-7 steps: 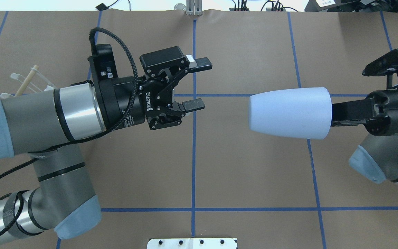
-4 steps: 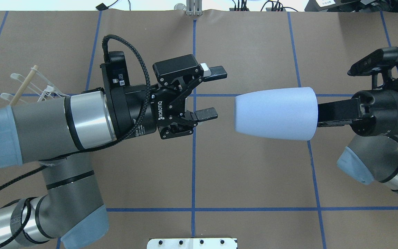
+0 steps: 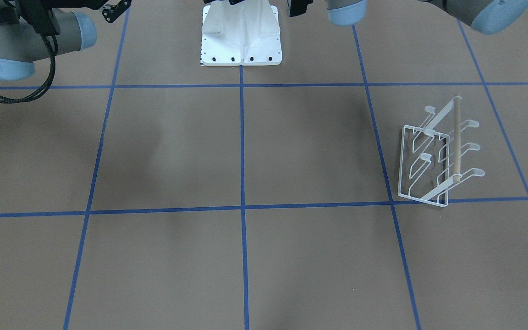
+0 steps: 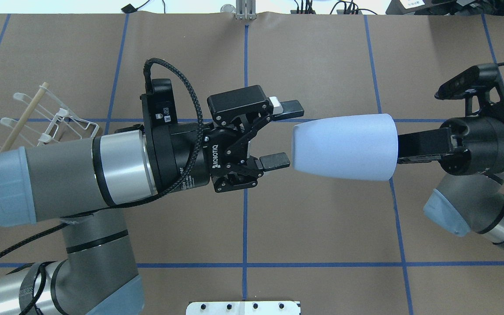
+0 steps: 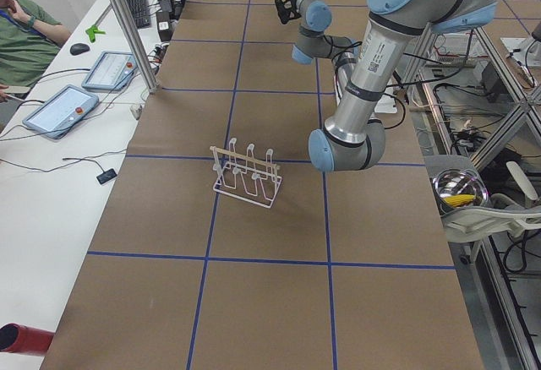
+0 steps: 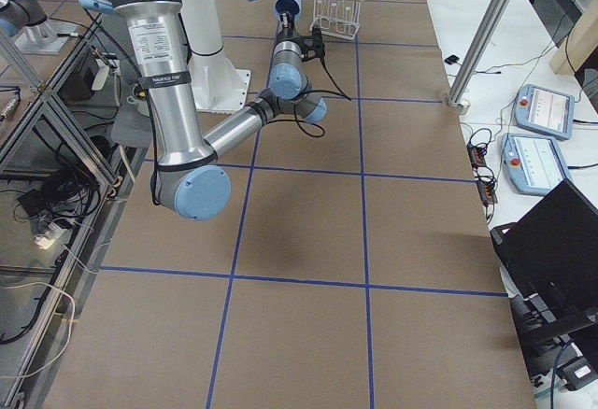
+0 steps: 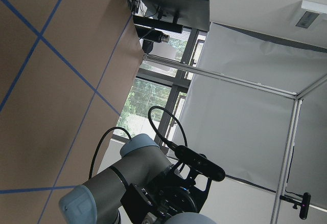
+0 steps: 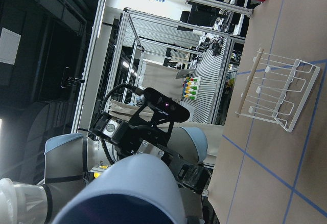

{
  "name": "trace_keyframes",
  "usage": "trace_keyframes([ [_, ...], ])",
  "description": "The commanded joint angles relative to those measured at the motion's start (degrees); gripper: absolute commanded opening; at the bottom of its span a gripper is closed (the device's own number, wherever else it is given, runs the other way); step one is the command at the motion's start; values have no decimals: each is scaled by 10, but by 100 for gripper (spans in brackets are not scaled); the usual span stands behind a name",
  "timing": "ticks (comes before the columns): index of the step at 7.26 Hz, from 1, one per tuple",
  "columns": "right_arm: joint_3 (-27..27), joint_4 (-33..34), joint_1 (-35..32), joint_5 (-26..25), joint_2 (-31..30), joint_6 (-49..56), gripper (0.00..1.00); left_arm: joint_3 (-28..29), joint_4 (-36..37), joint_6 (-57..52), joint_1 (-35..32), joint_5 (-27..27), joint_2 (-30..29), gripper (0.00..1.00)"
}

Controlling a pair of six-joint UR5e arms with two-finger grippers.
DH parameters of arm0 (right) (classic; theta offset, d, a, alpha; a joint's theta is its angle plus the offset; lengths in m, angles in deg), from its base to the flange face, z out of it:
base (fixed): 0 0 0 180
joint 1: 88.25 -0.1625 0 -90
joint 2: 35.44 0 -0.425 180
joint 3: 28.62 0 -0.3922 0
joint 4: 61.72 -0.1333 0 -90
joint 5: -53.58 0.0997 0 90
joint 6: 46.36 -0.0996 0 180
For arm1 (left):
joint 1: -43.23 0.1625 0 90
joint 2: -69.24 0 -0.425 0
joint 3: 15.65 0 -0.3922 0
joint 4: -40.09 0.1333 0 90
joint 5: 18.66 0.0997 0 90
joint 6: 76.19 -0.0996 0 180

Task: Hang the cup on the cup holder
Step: 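Grasp the cup rim with the left gripper while the right gripper releases and withdraws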

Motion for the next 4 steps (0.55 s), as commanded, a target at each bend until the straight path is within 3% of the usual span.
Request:
trace_keyframes([
  [1,4,-1,1,-1,0,1,0,-1,-3,1,10,16,-5,98],
  [4,5,-2,2,-2,1,1,0,-2,-4,1,14,28,-14,98],
])
